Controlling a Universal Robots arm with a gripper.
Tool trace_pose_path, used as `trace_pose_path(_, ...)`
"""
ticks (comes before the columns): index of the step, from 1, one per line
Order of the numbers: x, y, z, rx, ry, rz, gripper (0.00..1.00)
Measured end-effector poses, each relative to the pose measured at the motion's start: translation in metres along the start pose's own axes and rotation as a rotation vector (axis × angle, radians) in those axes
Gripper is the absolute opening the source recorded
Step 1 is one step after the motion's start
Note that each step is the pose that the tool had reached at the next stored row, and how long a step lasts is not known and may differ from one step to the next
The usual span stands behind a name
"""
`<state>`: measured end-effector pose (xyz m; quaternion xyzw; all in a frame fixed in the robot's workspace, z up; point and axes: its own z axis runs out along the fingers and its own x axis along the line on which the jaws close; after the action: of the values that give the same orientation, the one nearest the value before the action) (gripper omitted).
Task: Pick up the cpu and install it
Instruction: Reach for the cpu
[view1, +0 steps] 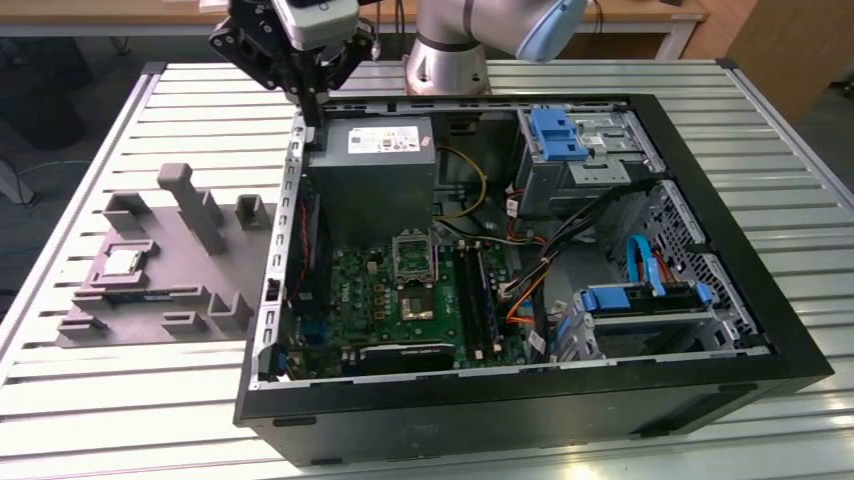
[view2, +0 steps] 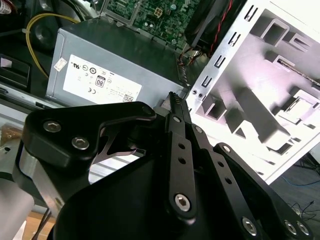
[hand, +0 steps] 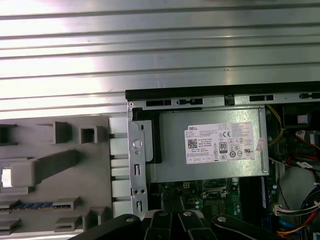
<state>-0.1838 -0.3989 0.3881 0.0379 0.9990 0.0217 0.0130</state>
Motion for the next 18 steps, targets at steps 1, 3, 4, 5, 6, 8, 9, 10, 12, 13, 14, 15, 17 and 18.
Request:
trace_pose_path(1, 0.0003, 0.0, 0.0, 0.0, 0.0, 0.0, 0.11)
trace_pose_path(3, 0.001, -0.0001, 0.0002, 0.0, 0.0, 0.0, 0.11)
trace_pose_path(4, 0.0013, -0.0001, 0.0002, 0.0, 0.0, 0.0, 0.11)
trace_pose_path(5, 0.0017, -0.0001, 0.0003, 0.0, 0.0, 0.0, 0.11)
trace_pose_path(6, 0.002, -0.0002, 0.0003, 0.0, 0.0, 0.0, 0.11)
trace_pose_path(8, 0.0026, -0.0002, 0.0005, -0.0001, -0.0001, 0.0, 0.11)
trace_pose_path(9, 0.003, -0.0002, 0.0005, 0.0, 0.0, 0.0, 0.11)
trace_pose_path(10, 0.0033, -0.0003, 0.0005, 0.0, 0.0, 0.0, 0.11)
trace_pose_path(12, 0.0039, -0.0003, 0.0007, 0.0, 0.0, 0.0, 0.11)
trace_pose_path(13, 0.0043, -0.0004, 0.0008, 0.0, 0.0, 0.0, 0.11)
trace_pose_path(14, 0.0046, -0.0004, 0.0008, 0.0, 0.0, 0.0, 0.11)
trace_pose_path(15, 0.005, -0.0004, 0.0008, 0.0, 0.0, 0.0, 0.11)
trace_pose_path(17, 0.0056, -0.0005, 0.001, -0.0001, 0.0, 0.0, 0.11)
trace_pose_path(18, 0.0059, -0.0005, 0.001, 0.0, 0.0, 0.0, 0.11)
